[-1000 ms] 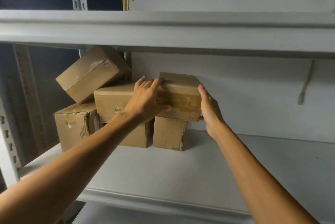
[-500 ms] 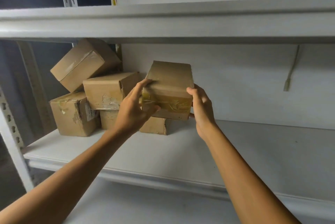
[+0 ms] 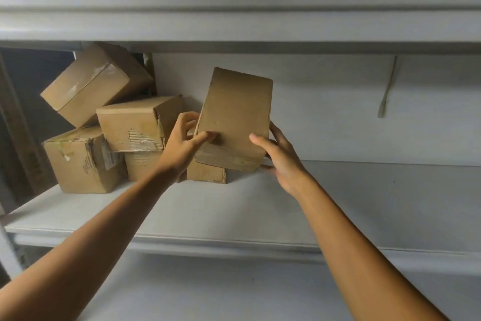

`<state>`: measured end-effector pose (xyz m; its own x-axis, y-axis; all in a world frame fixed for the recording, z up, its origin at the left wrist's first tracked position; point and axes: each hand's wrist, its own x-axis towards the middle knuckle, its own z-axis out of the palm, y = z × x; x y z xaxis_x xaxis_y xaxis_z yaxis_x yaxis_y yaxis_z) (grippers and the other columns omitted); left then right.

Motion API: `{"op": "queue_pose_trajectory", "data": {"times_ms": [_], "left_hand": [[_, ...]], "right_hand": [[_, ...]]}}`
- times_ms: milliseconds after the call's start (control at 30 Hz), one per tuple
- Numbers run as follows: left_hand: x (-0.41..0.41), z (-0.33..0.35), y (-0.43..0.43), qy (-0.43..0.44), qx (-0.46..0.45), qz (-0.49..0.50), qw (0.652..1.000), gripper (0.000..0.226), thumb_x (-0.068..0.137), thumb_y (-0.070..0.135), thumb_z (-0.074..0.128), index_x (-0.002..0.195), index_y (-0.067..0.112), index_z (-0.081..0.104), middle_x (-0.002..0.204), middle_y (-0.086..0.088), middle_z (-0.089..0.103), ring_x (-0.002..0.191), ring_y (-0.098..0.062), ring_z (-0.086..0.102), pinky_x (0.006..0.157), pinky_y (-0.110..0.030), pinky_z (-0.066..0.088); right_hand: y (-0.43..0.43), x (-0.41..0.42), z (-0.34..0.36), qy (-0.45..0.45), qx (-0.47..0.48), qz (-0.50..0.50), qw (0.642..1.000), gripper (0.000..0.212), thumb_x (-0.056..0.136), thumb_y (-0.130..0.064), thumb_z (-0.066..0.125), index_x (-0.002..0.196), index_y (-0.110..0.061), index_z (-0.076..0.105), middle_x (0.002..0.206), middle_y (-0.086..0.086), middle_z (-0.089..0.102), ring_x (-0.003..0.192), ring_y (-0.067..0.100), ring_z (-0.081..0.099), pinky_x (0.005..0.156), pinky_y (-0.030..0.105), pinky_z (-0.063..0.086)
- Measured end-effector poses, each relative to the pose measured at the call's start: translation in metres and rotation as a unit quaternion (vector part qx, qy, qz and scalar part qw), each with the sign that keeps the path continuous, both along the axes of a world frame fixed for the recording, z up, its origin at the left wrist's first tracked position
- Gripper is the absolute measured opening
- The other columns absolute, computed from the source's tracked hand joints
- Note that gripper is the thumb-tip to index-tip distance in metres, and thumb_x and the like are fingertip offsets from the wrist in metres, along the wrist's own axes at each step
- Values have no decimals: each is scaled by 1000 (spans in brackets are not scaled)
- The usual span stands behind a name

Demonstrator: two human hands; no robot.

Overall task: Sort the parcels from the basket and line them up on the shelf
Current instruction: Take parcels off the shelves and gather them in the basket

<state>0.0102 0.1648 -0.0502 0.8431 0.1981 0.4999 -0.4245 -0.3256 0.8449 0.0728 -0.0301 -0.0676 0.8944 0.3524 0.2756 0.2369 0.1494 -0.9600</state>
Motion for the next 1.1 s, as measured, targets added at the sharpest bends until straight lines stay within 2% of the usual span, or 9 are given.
{"op": "queue_pose_trajectory", "data": {"times_ms": [67,167,300,467,600,733,833,967,1100], "left_hand": [[1,-5,4,12,-7,-40,999,69,69,38,69,127,30,35,125,4,50,110,-11,54,83,-24,52],[-1,-12,7,9,-18,-67,998,87,66,34,76,138,34,29,124,11,47,111,-16,54,82,-29,57],[0,-19,8,-15,5,-58,998,96,59,46,81,141,38,31,131,11,48,115,-9,51,90,-33,53],[5,-17,-24,-41,23,-76,996,89,65,45,82,141,38,36,133,11,50,115,-5,51,90,-25,48],[11,-12,-82,-38,-2,-147,988,77,70,39,80,137,35,42,121,17,54,107,-4,57,79,-16,50],[12,-20,-157,-21,-13,-215,976,81,59,53,77,132,37,46,117,10,59,101,-5,61,71,-13,50],[2,-25,-222,-4,-4,-270,963,82,55,59,74,130,37,49,116,7,60,99,-10,63,71,-18,52],[-21,-36,-312,37,16,-337,941,72,63,56,80,127,38,52,115,6,60,100,-12,63,83,-35,57],[-57,-50,-398,64,4,-408,911,60,75,38,78,130,33,52,114,5,60,100,-13,63,79,-32,58]], "right_hand": [[3,-2,-3,-37,-13,3,999,70,80,-30,75,140,-43,40,129,-6,62,115,15,61,89,34,54],[13,-6,-10,-82,-22,-28,996,80,77,-31,78,144,-41,35,133,-9,58,120,13,56,96,31,50],[13,-13,-22,-92,2,-70,993,73,84,-30,74,145,-39,35,132,-11,57,117,10,57,89,24,51],[-18,-26,-22,-61,80,-128,987,56,90,-24,66,141,-32,45,122,-9,66,110,10,64,92,33,53],[-76,-48,-17,-42,116,-200,972,47,91,-20,65,134,-32,51,105,-11,72,98,6,68,86,31,56],[-152,-81,-27,-21,117,-282,952,42,90,-20,66,127,-36,53,99,-14,72,91,4,68,81,33,56],[-211,-116,-37,7,118,-354,928,43,91,-30,65,132,-35,52,104,-15,69,95,4,65,76,31,54],[-294,-171,-53,30,113,-450,886,43,93,-42,59,134,-37,51,114,-13,65,106,10,60,86,35,53],[-364,-235,-70,32,107,-510,853,43,93,-40,60,135,-37,50,115,-11,63,106,10,60,83,34,53]]}}
